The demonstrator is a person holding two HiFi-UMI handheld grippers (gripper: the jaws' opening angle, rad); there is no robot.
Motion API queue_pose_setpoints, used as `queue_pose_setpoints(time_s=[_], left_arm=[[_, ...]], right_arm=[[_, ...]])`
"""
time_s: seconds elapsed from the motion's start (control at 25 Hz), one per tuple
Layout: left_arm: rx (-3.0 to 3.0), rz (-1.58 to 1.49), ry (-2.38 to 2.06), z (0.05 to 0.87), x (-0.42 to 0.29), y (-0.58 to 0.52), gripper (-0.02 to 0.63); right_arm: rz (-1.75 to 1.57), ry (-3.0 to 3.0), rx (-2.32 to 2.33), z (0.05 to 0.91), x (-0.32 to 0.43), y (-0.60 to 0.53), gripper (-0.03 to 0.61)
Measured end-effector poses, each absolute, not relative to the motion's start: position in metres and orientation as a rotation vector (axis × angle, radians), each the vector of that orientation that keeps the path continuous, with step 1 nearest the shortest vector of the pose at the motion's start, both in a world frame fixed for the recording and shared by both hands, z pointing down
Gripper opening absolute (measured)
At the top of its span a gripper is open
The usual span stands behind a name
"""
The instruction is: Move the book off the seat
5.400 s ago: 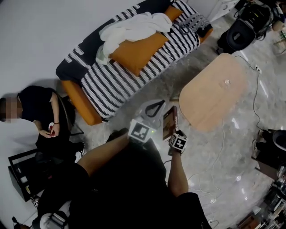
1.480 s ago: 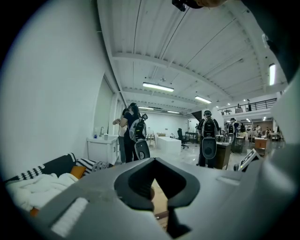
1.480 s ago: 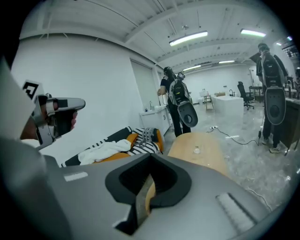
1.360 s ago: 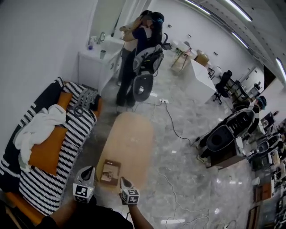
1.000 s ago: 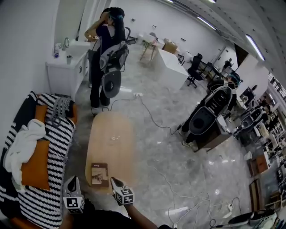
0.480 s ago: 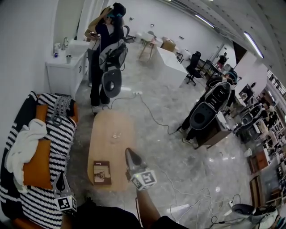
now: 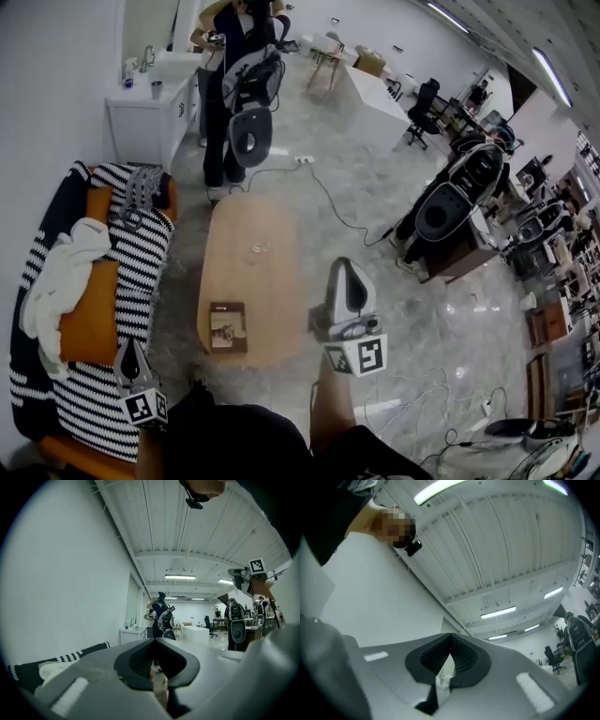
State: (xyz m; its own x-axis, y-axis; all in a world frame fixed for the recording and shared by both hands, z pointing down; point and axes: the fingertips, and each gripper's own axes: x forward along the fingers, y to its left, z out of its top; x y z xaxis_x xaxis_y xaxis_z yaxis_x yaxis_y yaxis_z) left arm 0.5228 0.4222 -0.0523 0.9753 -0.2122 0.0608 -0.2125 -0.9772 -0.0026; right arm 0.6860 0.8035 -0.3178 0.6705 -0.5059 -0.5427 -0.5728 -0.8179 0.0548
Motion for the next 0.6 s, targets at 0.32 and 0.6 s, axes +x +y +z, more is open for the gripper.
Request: queue_pose_setpoints(time_s=[0.32,0.6], left_arm=[[3.101,0.118,-0.369,-0.046,0.506,0.422,0.006],[3.097,0.138,-0.384,-0.042,0.501,0.422,0.006]], right_arm=[[0.923,0.872,-2.733,-0.351,0.668,0.805,0.008],[0.840,0.932,-2.748,-0.338,0.677,0.787,0.006]])
